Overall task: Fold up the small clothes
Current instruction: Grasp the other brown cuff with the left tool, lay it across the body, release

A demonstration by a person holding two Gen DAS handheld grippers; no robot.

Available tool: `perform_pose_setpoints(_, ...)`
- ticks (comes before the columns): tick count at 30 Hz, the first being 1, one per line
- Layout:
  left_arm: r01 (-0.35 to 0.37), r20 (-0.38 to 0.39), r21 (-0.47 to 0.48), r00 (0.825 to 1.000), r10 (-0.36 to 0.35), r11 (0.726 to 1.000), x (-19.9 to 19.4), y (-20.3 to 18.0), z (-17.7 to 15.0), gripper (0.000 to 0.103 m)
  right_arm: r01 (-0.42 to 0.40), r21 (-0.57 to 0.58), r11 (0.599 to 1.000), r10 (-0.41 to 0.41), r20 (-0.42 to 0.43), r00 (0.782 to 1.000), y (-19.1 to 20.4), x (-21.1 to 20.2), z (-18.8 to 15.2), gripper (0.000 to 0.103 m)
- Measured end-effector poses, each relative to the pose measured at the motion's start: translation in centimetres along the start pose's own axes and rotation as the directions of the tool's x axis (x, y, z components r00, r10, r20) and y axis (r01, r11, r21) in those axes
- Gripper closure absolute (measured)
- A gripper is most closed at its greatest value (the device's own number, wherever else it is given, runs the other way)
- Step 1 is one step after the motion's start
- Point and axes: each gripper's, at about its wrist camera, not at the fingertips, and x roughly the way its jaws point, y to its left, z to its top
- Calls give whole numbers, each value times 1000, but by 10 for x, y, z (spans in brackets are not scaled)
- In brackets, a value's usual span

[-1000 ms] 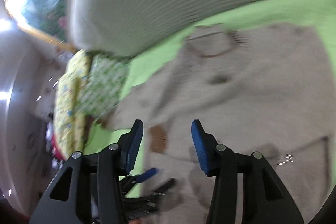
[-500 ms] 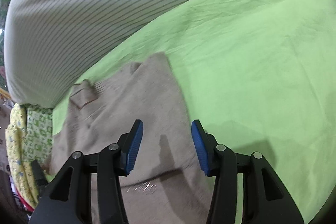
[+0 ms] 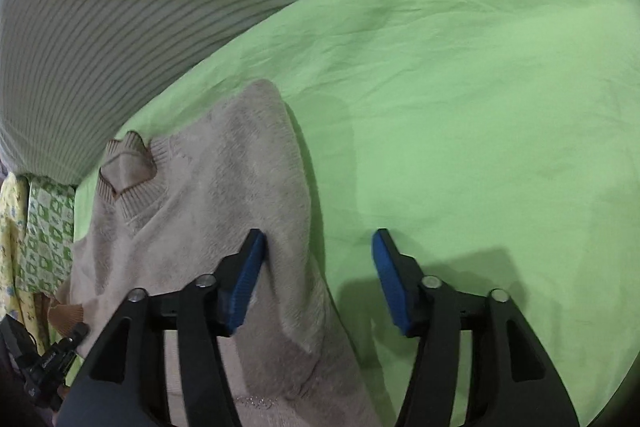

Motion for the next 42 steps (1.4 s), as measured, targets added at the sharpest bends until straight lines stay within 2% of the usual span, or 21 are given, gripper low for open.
perform_pose_setpoints(2, 4, -5, -22, 1000, -5, 1000, 3, 4, 2, 97, -8, -23, 1000, 8, 7, 1000, 6, 2, 1, 39)
perform_pose_setpoints(8, 18, -4, 79, 1000, -18, 997, 4, -24, 3, 97, -1, -118, 993, 0, -8, 1000, 27, 8, -1, 41)
perform_pose_setpoints(9, 21, -7, 89, 1000, -21, 996, 6, -29, 2, 97, -1, -153, 988, -1, -9, 1000, 33, 8, -3, 53)
perform_pose_setpoints(10, 34, -13, 99, 999, -33, 994, 7, -36, 0, 97, 12, -205, 979, -14, -8, 1000, 39, 7, -4, 97)
perform_pose_setpoints(11, 42, -14, 103, 999, -40, 994, 6, -39, -1, 97, 47, -263, 964, -52, -10, 999, 45, 6, -4, 95)
perform_pose_setpoints(12, 56, -15, 108, 998, -54, 993, 7, -45, -1, 97, 50, -269, 962, -50, 6, 999, 45, 0, -1, 95)
perform_pose_setpoints(15, 121, -14, 132, 993, -120, 984, 10, -65, 1, 97, 86, -222, 971, -72, 73, 995, 22, -22, 17, 96)
perform_pose_setpoints(16, 130, -11, 150, 992, -130, 980, 13, -72, 0, 97, 68, -181, 981, -56, 69, 996, 8, -24, 24, 96)
perform_pose_setpoints(18, 104, -20, 175, 995, -102, 979, 27, -78, -3, 97, 49, -119, 992, -44, 48, 998, -17, -21, 30, 96)
perform_pose_setpoints(23, 20, -55, 161, 998, -12, 987, 60, -48, -10, 95, 77, -157, 985, -73, 31, 997, -22, -6, 23, 96)
perform_pose_setpoints(25, 13, -55, 166, 998, -4, 986, 59, -38, -12, 87, 64, -130, 989, -61, 31, 998, -25, -6, 24, 96)
perform_pose_setpoints(28, -2, -46, 180, 999, 11, 984, 50, -28, -18, 82, 63, -128, 990, -60, 27, 998, -27, -7, 25, 92)
perform_pose_setpoints(29, 0, -48, 180, 999, 8, 984, 47, -27, -20, 81, 77, -129, 989, -74, 25, 997, -28, -10, 25, 88)
perform_pose_setpoints(34, 2, -61, 165, 998, 9, 986, 37, -20, -29, 78, 149, -121, 982, -140, 79, 987, -16, -35, 16, 87)
perform_pose_setpoints(36, 18, -58, 147, 998, -9, 989, 31, -21, -29, 78, 105, -143, 984, -91, 96, 991, 4, -41, 8, 85)
perform_pose_setpoints(38, 19, -61, 152, 998, -10, 988, 33, -23, -23, 76, 42, -195, 980, -24, 96, 995, 23, -45, -1, 67)
perform_pose_setpoints(39, 13, -58, 160, 998, -4, 987, 35, -27, -21, 79, 21, -217, 976, 0, 97, 995, 33, -44, -6, 63)
perform_pose_setpoints(40, 11, -55, 170, 999, -1, 985, 37, -30, -18, 81, -2, -231, 973, 23, 90, 996, 41, -42, -9, 59)
perform_pose_setpoints(42, 19, -21, 190, 1000, -15, 982, 29, -37, -13, 88, -47, -260, 965, 59, 38, 998, 53, -26, -16, 59)
